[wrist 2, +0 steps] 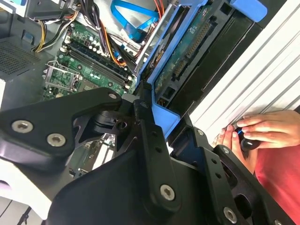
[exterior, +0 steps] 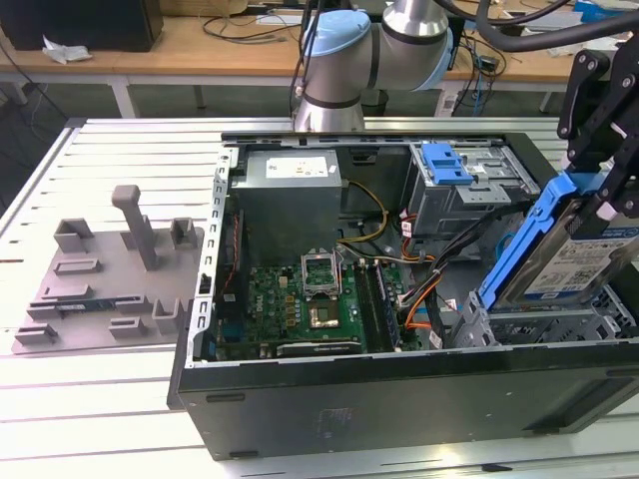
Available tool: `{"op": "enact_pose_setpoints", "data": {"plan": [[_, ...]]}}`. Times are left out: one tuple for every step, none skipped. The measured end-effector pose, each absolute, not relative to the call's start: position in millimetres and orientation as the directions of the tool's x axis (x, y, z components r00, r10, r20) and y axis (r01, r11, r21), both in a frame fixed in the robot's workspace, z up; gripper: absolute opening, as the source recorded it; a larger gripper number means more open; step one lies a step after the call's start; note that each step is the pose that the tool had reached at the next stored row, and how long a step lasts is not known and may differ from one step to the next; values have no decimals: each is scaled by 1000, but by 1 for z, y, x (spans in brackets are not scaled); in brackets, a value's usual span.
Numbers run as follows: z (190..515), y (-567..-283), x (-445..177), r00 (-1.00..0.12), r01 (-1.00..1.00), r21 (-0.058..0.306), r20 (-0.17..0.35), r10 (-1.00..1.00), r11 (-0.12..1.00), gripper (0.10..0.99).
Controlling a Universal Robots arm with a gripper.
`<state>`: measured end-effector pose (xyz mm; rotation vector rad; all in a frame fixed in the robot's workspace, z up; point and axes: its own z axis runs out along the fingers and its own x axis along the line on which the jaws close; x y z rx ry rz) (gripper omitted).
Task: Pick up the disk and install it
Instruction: 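Insert the disk into the insertion slot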
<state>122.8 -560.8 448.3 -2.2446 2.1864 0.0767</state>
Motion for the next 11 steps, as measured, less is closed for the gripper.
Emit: {"op": "enact_pose_setpoints", "data": {"plan": [[447,-561,123,24,-999,29,-40,-999,-26,369],[446,-561,123,23,-999,29,-40,-999,-24,369],[446,-561,123,23,-999,29,-40,-999,-24,369],[446,-561,123,22,-999,29,-40,-999,-23,369],[445,-561,123,21,-999,29,-40,-999,-23,369],[444,-561,123,21,-999,29,-40,-999,-22,369],[444,-561,123,21,-999,29,-40,-999,-22,369],[443,-561,123,20,-999,29,-40,-999,-21,369],[442,-561,123,20,-999,29,-40,-999,-21,369],[442,-561,123,20,-999,29,-40,-999,-21,369],[441,-561,123,20,-999,29,-40,-999,-21,369]]}}
